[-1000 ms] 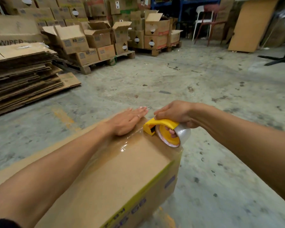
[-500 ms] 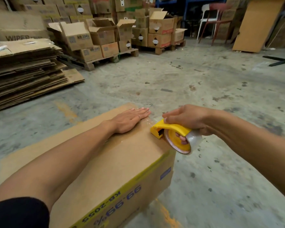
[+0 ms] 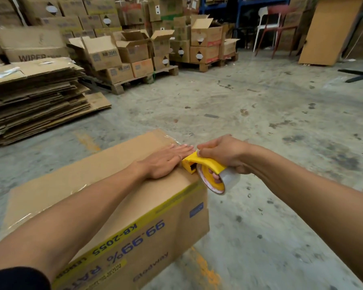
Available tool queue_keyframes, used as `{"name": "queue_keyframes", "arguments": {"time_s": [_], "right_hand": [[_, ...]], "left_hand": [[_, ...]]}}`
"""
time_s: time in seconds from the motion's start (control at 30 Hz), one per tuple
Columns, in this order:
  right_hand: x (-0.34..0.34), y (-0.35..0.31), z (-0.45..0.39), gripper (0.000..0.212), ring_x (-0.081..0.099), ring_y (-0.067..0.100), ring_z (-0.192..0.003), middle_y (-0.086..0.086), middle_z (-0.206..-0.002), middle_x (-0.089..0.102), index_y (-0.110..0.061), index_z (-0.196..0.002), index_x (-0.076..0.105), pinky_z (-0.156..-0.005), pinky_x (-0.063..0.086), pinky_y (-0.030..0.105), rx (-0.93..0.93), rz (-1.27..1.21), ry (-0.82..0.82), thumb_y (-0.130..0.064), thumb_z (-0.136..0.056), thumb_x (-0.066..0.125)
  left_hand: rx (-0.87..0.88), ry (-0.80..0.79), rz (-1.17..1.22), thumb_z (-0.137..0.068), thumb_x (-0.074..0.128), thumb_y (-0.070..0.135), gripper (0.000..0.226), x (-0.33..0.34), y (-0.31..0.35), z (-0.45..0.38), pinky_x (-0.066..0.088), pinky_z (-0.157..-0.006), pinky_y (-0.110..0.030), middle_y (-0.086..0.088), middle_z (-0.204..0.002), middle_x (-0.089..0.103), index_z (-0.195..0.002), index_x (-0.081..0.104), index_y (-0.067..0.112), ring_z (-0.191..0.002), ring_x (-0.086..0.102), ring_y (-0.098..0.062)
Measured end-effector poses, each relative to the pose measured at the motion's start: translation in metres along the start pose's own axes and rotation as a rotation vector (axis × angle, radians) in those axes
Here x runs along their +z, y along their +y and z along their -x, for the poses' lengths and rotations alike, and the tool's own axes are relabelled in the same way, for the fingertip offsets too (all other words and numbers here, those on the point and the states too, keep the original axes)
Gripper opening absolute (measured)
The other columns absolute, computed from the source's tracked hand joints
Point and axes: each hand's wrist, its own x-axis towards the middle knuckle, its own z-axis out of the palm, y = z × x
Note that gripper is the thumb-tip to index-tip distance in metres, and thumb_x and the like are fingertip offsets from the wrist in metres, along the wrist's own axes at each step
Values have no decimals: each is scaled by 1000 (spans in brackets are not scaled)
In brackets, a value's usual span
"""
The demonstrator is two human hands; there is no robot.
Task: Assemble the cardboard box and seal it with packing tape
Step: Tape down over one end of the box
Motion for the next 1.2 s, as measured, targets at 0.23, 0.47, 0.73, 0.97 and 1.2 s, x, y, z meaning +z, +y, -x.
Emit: {"name": "queue_keyframes", "arguments": {"time_s": [0.23,0.47,0.73,0.97,1.2], "right_hand": [[-51,21,44,39,50,22,-36,14,-56,59,-21,-134,58,-40,50,27,57,13,-77,-20,-96,62],[-55,25,47,29,47,22,-39,16,-61,55,-26,-123,67,-44,52,30,132,-27,-138,-24,-94,65],[-76,87,18,25,59,14,-48,5,-67,63,-6,-99,69,-51,53,28,366,232,-215,-29,-90,67],[-53,170,20,41,64,22,-56,12,-83,68,0,-111,69,-48,52,26,544,475,-286,-32,-86,70],[-37,168,17,45,59,24,-45,16,-59,61,9,-112,67,-53,56,33,539,364,-374,-31,-94,61]], "left_hand": [[-7,46,-64,-101,9,26,55,-18,10,-6,0,-122,-29,13,-162,13,-155,17,28,-148,5,0],[-84,91,-70,-101,8,34,55,-21,21,13,-1,-122,-27,15,-162,13,-155,16,29,-148,3,3],[-138,103,-136,-103,19,42,53,-39,41,13,0,-122,-33,15,-161,17,-154,18,30,-148,5,0],[-163,141,-167,-94,26,63,65,-24,79,16,1,-122,-41,10,-162,15,-153,18,36,-149,10,-6],[-165,204,-181,-86,46,52,37,13,122,12,28,-110,-45,13,-124,63,-115,65,37,-121,51,-8]]}}
